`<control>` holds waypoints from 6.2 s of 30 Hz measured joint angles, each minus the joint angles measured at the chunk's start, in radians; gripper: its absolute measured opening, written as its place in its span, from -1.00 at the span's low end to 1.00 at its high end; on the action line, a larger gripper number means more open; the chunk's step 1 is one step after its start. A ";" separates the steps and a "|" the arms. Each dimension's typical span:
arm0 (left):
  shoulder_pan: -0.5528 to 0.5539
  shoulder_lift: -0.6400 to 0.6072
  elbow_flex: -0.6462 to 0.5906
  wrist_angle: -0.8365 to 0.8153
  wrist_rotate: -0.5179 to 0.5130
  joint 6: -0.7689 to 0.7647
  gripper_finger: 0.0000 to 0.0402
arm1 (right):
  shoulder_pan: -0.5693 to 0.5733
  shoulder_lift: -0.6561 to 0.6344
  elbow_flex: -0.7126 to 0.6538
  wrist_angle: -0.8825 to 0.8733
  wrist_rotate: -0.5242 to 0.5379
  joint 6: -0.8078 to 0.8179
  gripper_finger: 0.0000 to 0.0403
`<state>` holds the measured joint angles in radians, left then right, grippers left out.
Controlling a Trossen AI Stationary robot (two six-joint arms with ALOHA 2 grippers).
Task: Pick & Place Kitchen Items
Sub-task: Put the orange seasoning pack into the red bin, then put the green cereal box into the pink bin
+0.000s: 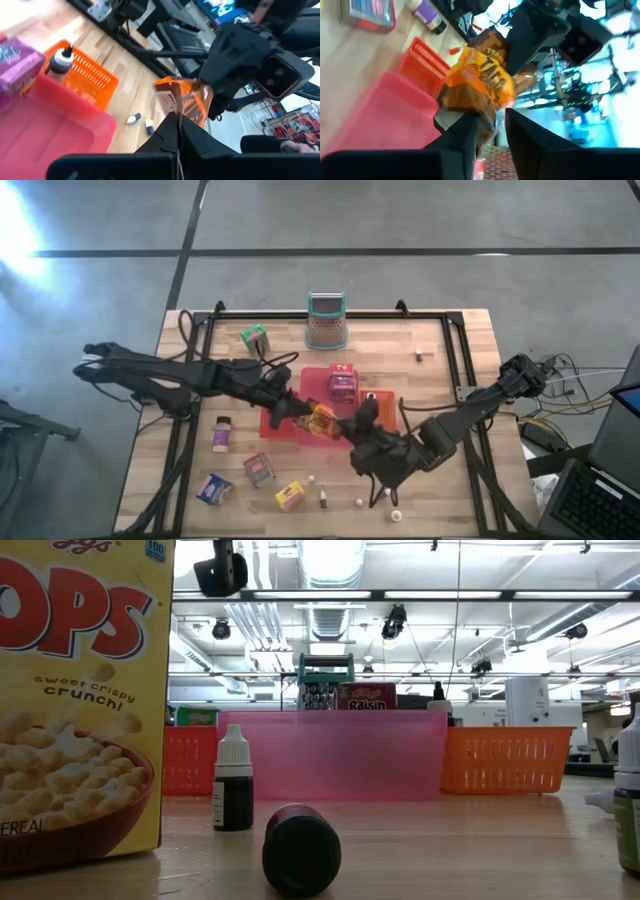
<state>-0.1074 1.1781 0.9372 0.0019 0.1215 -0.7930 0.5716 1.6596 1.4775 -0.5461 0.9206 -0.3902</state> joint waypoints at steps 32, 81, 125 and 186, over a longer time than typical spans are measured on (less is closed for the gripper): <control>0.120 -0.205 0.000 -0.439 -0.011 0.492 -1.00 | -0.056 -0.215 0.032 -1.014 -0.092 1.252 -0.19; 0.204 0.283 0.350 -1.075 -0.159 0.820 -1.00 | -0.311 -0.684 -0.475 -0.905 -0.174 1.172 -0.96; 0.203 0.317 0.202 -0.914 -0.118 0.817 -0.52 | -0.311 -0.683 -0.472 -0.857 -0.172 1.138 -0.96; 0.182 -0.156 0.474 -1.186 -0.847 0.379 -0.38 | -0.310 -0.683 -0.472 -0.850 -0.162 1.141 -0.96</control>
<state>0.0748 1.0217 1.4110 -1.1837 -0.7253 -0.4141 0.2615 0.9768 1.0050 -1.3956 0.7589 0.7513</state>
